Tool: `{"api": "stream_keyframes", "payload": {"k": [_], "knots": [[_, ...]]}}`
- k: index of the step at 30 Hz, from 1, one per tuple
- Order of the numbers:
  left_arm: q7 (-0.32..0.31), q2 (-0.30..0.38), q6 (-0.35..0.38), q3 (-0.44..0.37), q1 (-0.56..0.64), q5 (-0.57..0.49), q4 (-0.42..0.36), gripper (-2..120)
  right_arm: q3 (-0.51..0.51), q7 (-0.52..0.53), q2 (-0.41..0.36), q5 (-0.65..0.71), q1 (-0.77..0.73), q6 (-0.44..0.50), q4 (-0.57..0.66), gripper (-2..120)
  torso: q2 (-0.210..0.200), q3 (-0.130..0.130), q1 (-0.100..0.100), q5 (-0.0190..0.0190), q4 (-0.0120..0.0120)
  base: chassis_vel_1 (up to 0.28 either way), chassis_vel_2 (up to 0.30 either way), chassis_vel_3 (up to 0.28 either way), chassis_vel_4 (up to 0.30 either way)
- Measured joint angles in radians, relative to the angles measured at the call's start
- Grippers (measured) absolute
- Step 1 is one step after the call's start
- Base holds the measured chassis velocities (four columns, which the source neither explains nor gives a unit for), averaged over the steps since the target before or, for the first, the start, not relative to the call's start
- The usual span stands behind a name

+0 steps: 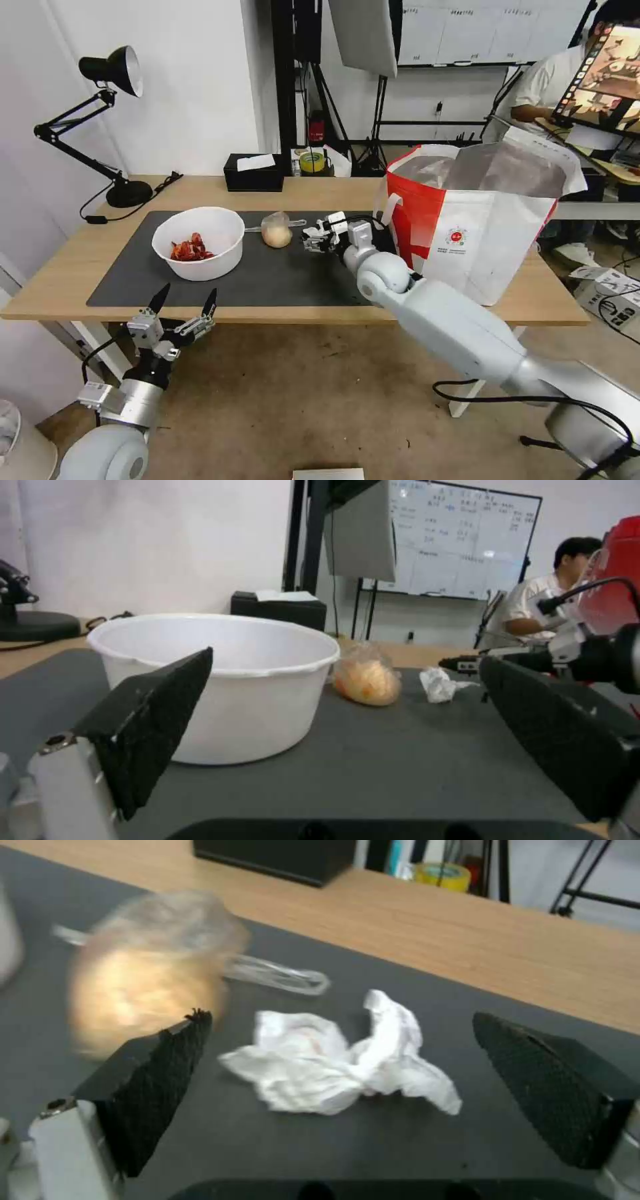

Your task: Pick up the trash from the table and place it into the takeout bag.

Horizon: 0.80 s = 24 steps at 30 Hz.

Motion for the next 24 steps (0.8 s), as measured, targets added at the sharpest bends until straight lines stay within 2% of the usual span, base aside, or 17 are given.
{"api": "stream_keyframes", "payload": {"k": [2, 6, 24], "knots": [[0.000, -0.001, 0.000, 0.001, 0.000, 0.000, 0.000, 100, -0.002, -0.001, 0.027, -0.001, 0.019, -0.004, -0.070, 100, 0.000, 0.000, 0.000, 0.0000, 0.0000, 0.000, 0.000, 0.000, 0.000], [-0.001, -0.003, 0.000, 0.003, 0.000, 0.000, 0.000, 100, 0.003, -0.015, 0.053, 0.012, 0.030, -0.004, -0.130, 100, 0.000, 0.000, 0.000, 0.0000, -0.0001, 0.000, 0.000, 0.000, 0.000], [-0.003, -0.007, -0.006, 0.006, 0.001, -0.001, 0.000, 100, 0.010, -0.088, 0.108, 0.023, 0.053, 0.005, -0.225, 100, 0.000, 0.000, 0.000, 0.0001, 0.0000, 0.000, 0.000, 0.000, 0.000]]}}
